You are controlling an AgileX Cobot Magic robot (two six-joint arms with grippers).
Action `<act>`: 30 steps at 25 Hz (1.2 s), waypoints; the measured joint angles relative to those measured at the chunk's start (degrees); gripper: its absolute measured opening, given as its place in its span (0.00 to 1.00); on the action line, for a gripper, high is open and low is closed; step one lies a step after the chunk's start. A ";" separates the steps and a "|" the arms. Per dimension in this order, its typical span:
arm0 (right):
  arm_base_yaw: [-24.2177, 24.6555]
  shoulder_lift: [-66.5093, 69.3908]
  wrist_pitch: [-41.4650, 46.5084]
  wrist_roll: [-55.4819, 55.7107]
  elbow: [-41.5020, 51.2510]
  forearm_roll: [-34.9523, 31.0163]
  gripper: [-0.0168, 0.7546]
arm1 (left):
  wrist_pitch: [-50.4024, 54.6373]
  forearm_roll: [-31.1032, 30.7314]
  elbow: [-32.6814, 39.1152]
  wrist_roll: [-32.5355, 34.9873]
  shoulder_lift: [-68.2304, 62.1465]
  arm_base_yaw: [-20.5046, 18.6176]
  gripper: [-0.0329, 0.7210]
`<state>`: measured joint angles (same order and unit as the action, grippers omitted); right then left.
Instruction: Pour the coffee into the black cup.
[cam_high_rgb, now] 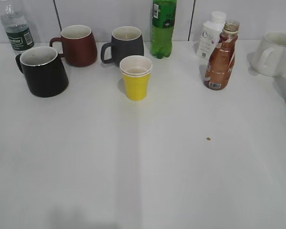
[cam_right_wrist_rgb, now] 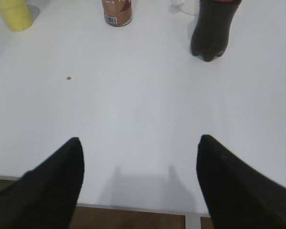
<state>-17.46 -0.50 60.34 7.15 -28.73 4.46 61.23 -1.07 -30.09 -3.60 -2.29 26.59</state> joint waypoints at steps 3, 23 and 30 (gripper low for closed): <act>0.00 0.00 0.00 0.00 0.00 0.00 0.77 | 0.00 0.00 0.00 0.00 0.00 -3.07 0.69; 11.81 -0.06 -0.12 -0.04 0.05 -0.04 0.77 | 0.01 0.12 0.11 0.11 2.71 -24.34 0.67; 11.91 -0.06 -0.12 -0.04 0.05 -0.06 0.77 | 0.01 0.12 0.11 0.11 2.71 -24.34 0.67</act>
<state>-5.54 -0.56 60.22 7.11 -28.68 4.40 61.24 -0.95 -29.98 -3.48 0.42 2.25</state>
